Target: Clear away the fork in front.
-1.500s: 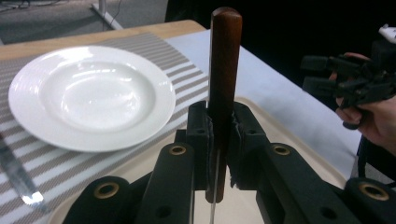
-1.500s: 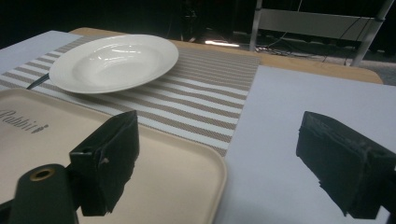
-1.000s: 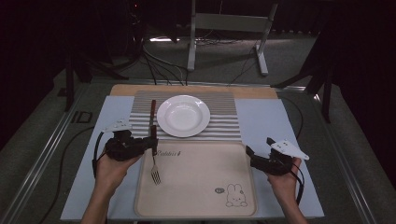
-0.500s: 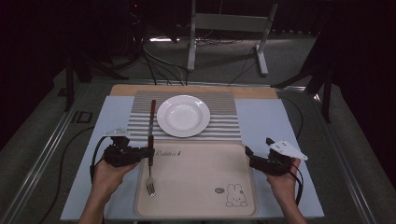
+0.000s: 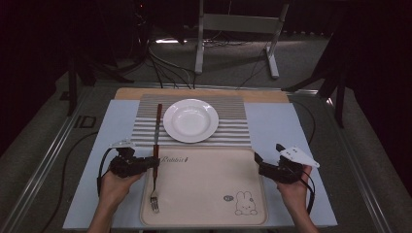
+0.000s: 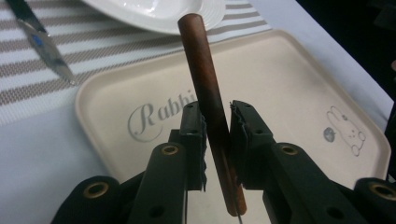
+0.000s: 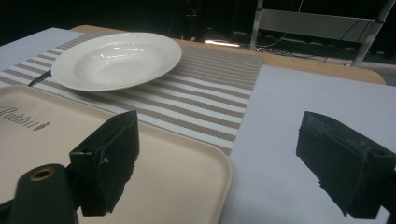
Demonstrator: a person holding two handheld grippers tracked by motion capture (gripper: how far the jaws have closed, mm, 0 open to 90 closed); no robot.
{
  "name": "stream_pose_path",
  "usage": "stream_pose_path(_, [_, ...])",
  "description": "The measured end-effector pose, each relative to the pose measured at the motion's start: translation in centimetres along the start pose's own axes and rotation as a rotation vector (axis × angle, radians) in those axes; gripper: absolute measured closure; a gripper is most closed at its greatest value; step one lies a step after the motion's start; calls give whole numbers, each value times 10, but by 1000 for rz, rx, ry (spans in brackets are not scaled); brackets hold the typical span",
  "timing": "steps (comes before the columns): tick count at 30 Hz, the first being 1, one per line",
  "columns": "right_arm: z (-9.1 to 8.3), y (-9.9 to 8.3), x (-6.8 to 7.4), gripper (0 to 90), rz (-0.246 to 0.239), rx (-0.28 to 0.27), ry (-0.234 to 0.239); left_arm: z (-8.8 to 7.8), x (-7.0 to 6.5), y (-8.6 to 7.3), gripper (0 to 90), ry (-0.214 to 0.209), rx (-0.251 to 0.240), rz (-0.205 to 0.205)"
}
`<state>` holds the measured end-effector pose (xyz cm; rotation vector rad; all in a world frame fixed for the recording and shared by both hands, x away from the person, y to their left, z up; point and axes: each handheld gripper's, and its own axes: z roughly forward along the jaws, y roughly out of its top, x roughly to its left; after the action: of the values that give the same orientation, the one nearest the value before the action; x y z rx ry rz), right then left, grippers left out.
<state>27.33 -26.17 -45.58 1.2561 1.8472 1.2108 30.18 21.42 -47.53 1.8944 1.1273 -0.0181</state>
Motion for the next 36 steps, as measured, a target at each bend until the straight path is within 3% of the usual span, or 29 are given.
stream_pose_path(10, [0, -2, 2, 134, -5, 6, 5, 12, 3, -8, 733, 23, 52, 7])
stream_pose_path(18, [-3, -2, 0, 134, 2, 3, 4, 15, 11, -15, 727, 50, 76, -35])
stream_pose_path(27, [-1, -4, 1, 134, -3, 14, 12, 18, 14, -18, 711, 89, 103, -41])
stream_pose_path(36, [-2, -5, 0, 134, -1, 13, 10, 17, 15, -19, 672, 123, 99, -46])
